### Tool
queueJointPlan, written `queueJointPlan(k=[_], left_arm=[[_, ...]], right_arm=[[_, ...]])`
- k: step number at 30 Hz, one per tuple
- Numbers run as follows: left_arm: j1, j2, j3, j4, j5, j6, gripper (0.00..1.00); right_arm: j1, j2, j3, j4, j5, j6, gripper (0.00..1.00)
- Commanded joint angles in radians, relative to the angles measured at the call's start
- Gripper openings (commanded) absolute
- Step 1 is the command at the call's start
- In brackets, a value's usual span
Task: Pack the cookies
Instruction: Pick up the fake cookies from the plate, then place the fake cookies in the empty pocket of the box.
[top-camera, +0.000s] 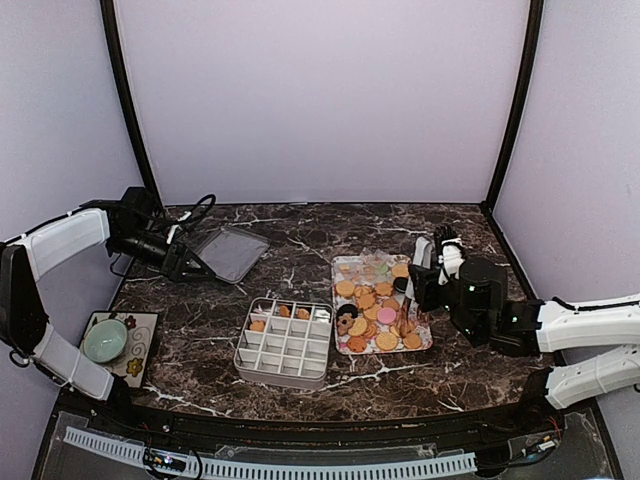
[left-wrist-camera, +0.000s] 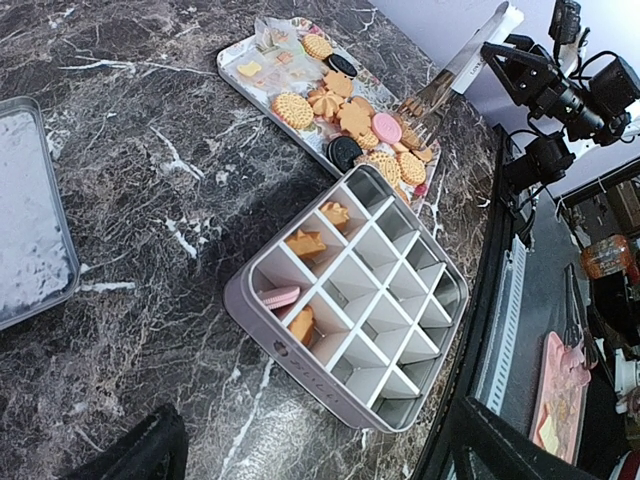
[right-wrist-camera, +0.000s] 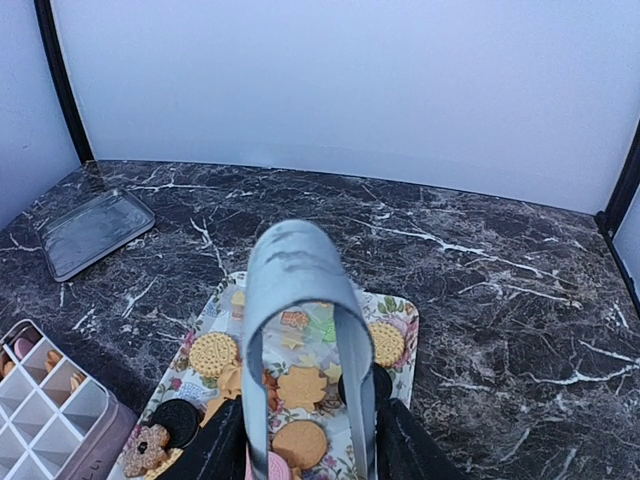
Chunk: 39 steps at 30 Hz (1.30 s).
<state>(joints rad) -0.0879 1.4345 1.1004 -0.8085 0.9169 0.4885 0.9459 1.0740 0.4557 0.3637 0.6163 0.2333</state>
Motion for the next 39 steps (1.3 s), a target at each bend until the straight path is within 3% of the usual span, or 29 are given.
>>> queueJointPlan(k=[1,10,25,31,39], left_arm=[[0.005,-0.005,0.038,0.0,0.024,-0.005,0.93],[0.005,-0.002,0.041,-0.001,0.027,-0.004,0.92],[0.004,0.0,0.038,0.008,0.032,-0.013,0.91],[0.005,-0.008,0.032,0.008,0.027,-0.013,0.91],[0.004,-0.012,0.031,0.01,0.023,-0.013,0.91]], right_arm=[[-0.012,0.019,-0.011,0.079,0.01,-0.011,0.42],[-0.013,0.033,-0.004,0.093,-0.02,-0.017,0.25],[-0.004,-0.108,0.113,0.039,-0.061,-0.101,0.15],[0.082,-0.002,0.201,0.122,-0.085,-0.108,0.15],[0.194,0.254,0.366,0.261,-0.15,-0.114,0.15]])
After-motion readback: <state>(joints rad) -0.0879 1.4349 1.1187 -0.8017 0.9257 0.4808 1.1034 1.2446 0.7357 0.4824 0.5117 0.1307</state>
